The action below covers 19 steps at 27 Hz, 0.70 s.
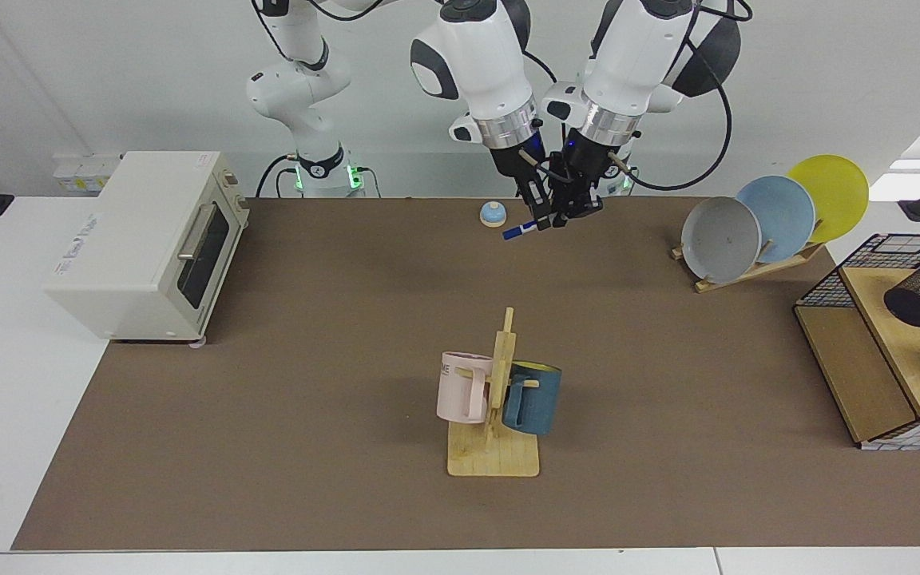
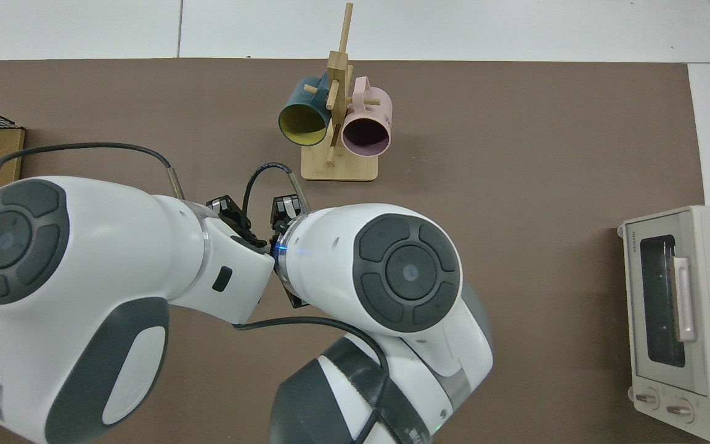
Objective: Put markers into pen holder
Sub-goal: 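Open the right gripper while the left gripper pulls the marker away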
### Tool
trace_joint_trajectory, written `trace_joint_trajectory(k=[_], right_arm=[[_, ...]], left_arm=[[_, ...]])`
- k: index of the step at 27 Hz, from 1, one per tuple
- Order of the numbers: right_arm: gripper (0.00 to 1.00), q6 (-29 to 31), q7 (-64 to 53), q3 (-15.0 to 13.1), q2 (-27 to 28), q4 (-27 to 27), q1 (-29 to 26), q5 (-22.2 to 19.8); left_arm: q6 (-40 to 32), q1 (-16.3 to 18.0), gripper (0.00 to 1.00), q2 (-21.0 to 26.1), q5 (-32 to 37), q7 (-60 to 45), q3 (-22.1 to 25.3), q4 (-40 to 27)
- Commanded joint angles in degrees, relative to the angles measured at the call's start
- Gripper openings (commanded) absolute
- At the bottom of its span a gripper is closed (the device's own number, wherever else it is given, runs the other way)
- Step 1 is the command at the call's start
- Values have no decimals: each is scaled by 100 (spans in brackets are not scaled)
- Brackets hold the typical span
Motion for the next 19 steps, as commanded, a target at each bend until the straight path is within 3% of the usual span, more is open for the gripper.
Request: trace_joint_trajectory(k=[1, 9, 19], right_arm=[[100, 91, -65, 13, -54, -93, -79, -24], [100, -338, -995, 4, -115, -102, -369, -33], [100, -1262, -3446, -13, -353, -111, -1028, -33]], left_arm=[[104, -49, 0, -78, -50, 19, 93, -123], [131, -31, 0, -78, -24, -51, 145, -97], [148, 223, 0, -78, 29, -87, 181, -44]])
